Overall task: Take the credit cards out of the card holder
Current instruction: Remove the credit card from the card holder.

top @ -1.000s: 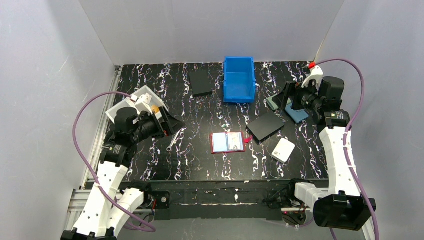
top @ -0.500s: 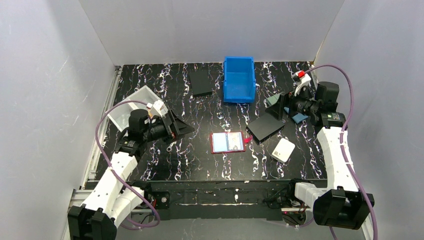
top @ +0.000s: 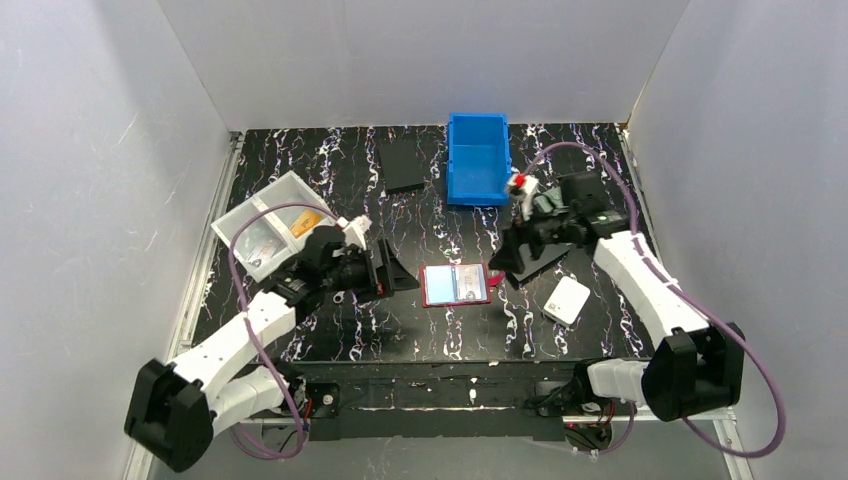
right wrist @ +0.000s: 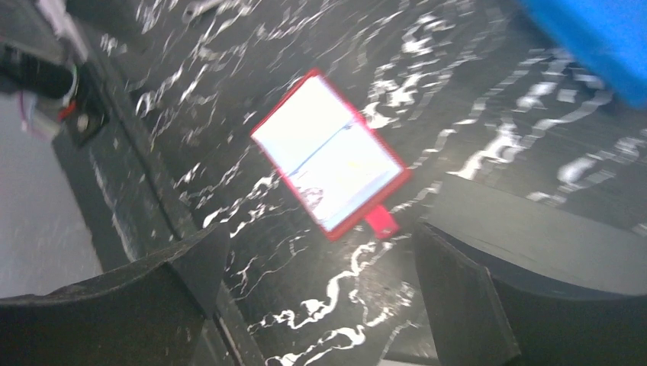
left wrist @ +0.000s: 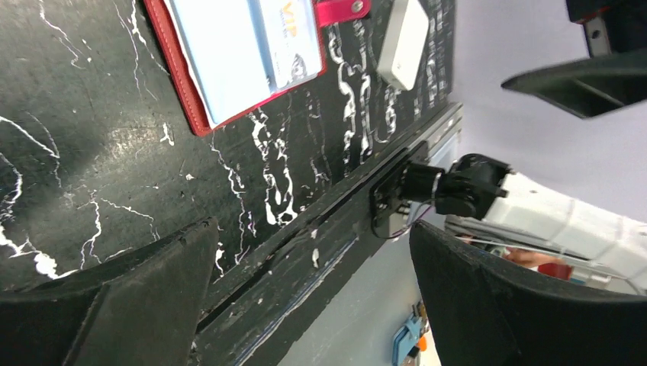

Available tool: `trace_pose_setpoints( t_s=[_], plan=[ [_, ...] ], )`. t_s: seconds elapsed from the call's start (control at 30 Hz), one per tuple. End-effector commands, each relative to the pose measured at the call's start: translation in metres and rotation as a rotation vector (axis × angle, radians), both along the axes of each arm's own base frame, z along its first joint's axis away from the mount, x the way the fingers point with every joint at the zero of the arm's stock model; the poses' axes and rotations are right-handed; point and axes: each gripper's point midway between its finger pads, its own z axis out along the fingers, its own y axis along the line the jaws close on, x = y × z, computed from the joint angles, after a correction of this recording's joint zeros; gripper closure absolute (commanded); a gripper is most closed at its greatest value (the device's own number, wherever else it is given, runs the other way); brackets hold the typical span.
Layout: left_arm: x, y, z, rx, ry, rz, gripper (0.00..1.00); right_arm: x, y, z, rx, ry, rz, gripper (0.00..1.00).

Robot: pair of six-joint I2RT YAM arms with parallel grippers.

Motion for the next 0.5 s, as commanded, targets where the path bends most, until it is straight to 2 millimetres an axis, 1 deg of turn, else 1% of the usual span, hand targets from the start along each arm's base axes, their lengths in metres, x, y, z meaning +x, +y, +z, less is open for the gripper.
trace_pose_setpoints(
  t_s=[0.0,0.07,0.13,0.17,0.27,0.33,0.47],
  plan=[
    [0.013,-0.025,-0.015,0.038,-0.040,-0.004,0.08,-0.010,0.028,-0.034,-0.061,0.076,0.028,0.08],
    [0.013,-0.037,-0.027,0.058,-0.020,-0.022,0.11,-0.004,0.035,-0.048,-0.025,0.190,-0.078,0.20],
    [0.018,-0.045,-0.033,0.093,-0.031,-0.033,0.13,-0.001,0.039,-0.058,0.002,0.261,-0.130,0.30],
    [0.021,-0.047,-0.037,0.106,-0.036,-0.032,0.15,0.001,0.041,-0.062,0.018,0.296,-0.169,0.33],
    [0.028,-0.053,-0.045,0.132,-0.050,-0.030,0.20,0.008,0.045,-0.075,0.055,0.374,-0.262,0.34],
    [0.033,-0.058,-0.050,0.129,-0.048,-0.026,0.23,0.009,0.047,-0.083,0.070,0.416,-0.300,0.37],
    [0.037,-0.070,-0.057,0.108,-0.044,-0.029,0.27,0.012,0.042,-0.103,0.059,0.485,-0.404,0.38]
  ],
)
